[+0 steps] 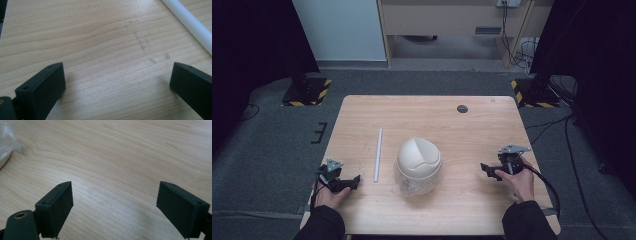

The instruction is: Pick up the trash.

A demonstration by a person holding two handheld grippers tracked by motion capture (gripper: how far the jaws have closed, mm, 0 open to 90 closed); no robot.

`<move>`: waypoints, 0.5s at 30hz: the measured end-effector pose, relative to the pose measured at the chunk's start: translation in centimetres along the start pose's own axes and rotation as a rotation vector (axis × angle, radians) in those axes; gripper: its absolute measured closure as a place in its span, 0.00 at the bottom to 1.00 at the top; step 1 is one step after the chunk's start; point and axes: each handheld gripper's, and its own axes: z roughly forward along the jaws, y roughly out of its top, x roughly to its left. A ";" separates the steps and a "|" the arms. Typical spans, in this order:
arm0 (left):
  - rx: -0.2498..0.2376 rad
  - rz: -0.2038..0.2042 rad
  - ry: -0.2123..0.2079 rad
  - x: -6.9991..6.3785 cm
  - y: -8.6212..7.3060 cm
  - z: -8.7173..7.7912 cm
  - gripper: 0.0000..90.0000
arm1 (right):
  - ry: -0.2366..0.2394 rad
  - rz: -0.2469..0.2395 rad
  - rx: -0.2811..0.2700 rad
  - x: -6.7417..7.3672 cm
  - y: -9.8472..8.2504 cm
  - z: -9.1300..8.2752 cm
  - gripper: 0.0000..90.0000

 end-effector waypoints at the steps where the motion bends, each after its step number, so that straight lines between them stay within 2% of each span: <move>1: 0.001 0.002 0.001 0.0 0.0 0.0 0.00 | 0.000 0.000 0.000 0.0 0.0 0.0 0.15; 6: 0.002 0.004 0.001 0.0 0.0 0.0 0.00 | 0.017 -0.007 -0.021 0.0 0.3 -0.6 0.15; 10: 0.001 0.002 0.002 0.0 0.0 0.0 0.00 | 0.032 0.002 -0.080 -0.1 0.9 -1.7 0.14; 15: 0.000 -0.002 0.003 0.0 0.0 0.0 0.00 | 0.049 -0.001 -0.126 -0.2 1.6 -2.9 0.14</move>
